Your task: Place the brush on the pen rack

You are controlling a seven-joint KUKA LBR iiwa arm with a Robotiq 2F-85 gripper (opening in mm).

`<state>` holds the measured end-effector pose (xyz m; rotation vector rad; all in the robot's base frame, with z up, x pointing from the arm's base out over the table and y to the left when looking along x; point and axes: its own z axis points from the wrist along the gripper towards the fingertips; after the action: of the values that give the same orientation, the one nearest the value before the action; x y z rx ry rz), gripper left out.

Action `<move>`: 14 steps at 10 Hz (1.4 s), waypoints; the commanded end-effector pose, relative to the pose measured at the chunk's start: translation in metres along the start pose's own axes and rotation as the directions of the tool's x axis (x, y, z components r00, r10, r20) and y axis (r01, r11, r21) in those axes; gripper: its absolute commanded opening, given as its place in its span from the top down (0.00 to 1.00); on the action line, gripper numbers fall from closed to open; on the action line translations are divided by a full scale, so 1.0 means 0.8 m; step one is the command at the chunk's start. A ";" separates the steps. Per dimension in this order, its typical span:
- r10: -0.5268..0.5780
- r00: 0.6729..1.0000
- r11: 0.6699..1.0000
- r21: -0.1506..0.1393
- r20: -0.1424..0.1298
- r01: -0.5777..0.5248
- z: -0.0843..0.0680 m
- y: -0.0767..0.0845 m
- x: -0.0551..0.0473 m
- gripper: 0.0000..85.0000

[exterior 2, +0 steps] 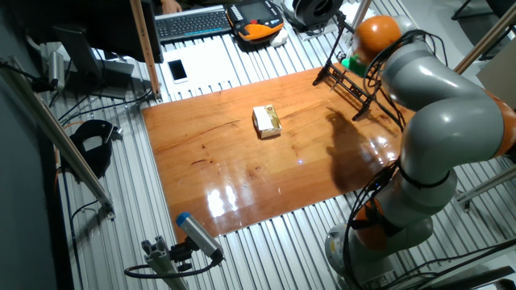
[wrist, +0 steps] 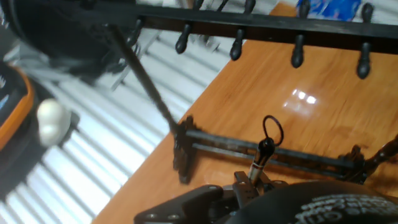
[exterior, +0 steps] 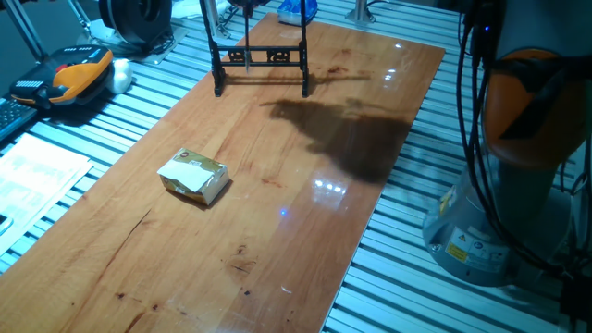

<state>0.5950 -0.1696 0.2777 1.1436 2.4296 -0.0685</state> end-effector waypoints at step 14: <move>-0.105 0.983 0.991 -0.095 -0.154 0.091 0.021 -0.024 -0.005 1.00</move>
<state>0.5896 -0.1893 0.2614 1.0222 2.5997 0.1040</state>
